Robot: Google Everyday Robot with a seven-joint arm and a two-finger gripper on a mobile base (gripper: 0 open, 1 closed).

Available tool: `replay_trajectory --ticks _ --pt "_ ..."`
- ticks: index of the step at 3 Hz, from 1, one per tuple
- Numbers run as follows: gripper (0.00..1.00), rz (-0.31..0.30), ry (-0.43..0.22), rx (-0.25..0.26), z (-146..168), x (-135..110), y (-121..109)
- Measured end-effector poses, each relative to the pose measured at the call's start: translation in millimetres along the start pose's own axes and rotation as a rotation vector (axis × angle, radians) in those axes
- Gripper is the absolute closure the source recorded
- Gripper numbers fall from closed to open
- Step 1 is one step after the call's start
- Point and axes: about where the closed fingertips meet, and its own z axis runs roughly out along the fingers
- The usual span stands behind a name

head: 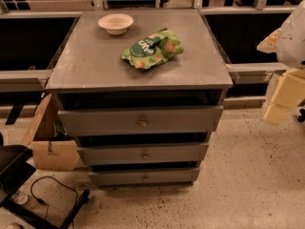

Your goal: Open top drawer

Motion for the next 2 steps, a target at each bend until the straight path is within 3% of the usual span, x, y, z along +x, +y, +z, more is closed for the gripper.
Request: replay_trajectory --ticks 1,2 --pt "0.00 0.000 -0.002 0.000 3.1 -0.3 0.5" --pt "0.00 -0.006 -0.029 0.000 39.6 -2.9 6.5"
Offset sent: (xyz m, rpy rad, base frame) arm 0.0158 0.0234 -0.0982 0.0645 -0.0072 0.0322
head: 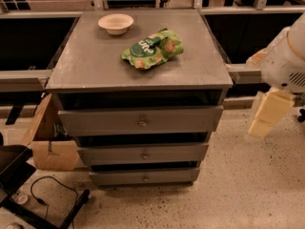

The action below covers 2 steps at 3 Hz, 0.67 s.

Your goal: Open top drawer

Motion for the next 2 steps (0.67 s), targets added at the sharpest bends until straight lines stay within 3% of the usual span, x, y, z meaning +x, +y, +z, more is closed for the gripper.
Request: replay_trajectory --ticks 1,2 --pt "0.00 -0.012 -0.011 -0.030 79.7 -6.9 7.3" --pt "0.00 -0.040 -0.027 -0.068 180.5 -21.2 -4.3"
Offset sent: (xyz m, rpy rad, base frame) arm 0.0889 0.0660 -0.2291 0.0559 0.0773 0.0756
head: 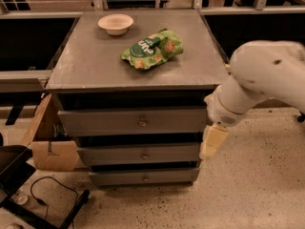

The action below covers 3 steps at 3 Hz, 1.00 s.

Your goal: Open top drawer

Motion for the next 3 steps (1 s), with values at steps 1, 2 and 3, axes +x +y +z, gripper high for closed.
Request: replay_trajectory --ticks 1,2,3 --pt "0.00 -0.047 0.016 -0.017 53.9 -7.5 -17.5" --pt "0.00 -0.105 0.057 -0.039 98.8 -10.6 -37.4" --pt "0.00 -0.143 0.096 -0.057 127.9 -12.8 -55.2"
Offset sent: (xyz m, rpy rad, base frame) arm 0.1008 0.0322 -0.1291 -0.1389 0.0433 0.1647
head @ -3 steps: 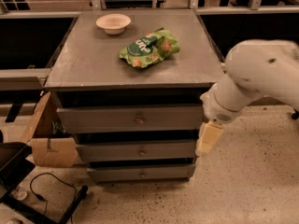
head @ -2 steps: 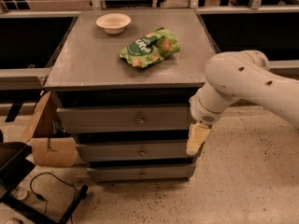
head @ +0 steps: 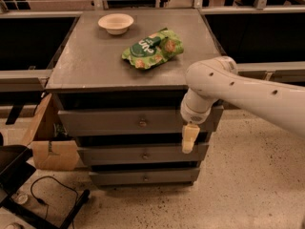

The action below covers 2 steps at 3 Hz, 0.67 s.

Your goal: Open top drawer

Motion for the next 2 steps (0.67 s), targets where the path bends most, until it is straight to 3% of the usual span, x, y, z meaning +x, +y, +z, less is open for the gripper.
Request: replay_trajectory --ticks 1,2 --pt "0.14 -0.021 0.038 -0.013 13.4 1.6 -9.0" --pt "0.37 -0.024 0.078 -0.036 9.7 15.2 0.0"
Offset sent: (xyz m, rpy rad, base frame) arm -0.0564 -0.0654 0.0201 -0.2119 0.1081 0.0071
